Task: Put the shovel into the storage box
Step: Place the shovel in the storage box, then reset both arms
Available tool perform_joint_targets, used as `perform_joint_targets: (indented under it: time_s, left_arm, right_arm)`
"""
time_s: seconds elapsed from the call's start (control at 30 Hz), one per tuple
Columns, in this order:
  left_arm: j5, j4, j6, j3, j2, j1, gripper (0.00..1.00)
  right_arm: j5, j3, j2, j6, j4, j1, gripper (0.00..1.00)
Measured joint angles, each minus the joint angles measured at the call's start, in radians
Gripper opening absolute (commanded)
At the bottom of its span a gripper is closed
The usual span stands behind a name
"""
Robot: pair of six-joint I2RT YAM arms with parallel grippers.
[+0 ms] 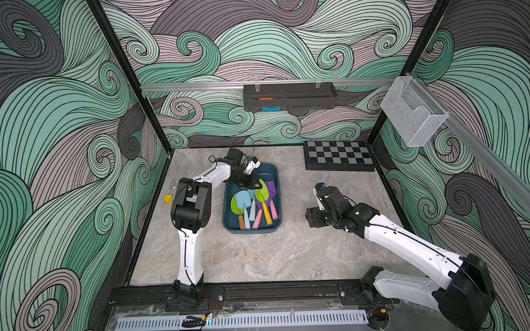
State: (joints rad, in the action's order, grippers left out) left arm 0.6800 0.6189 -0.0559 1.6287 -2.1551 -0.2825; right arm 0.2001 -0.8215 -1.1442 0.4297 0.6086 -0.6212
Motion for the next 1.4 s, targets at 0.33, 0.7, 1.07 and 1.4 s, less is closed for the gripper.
perform_joint_targets:
  time_s: [0.33,0.7,1.07,1.4]
  left_arm:
    - [-0.026,0.016,0.023,0.011,-0.008,-0.001,0.38]
    - [-0.135,0.052,0.048,0.057,0.148,-0.001,0.51]
    - [-0.499,-0.122,0.155,-0.359,0.598,0.104,0.6]
    - [-0.705,-0.401,0.222,-0.826,0.798,0.387,0.63]
  right_arm:
    - [-0.02,0.035,0.006,-0.001,-0.023,0.015,0.8]
    - [-0.045,0.036,0.006,-0.016,-0.051,0.067,0.84]
    - [-0.124,0.014,-0.017,-0.098,-0.108,0.343,0.99]
    - [-0.167,0.197,-0.019,-0.209,-0.452,0.5,0.99]
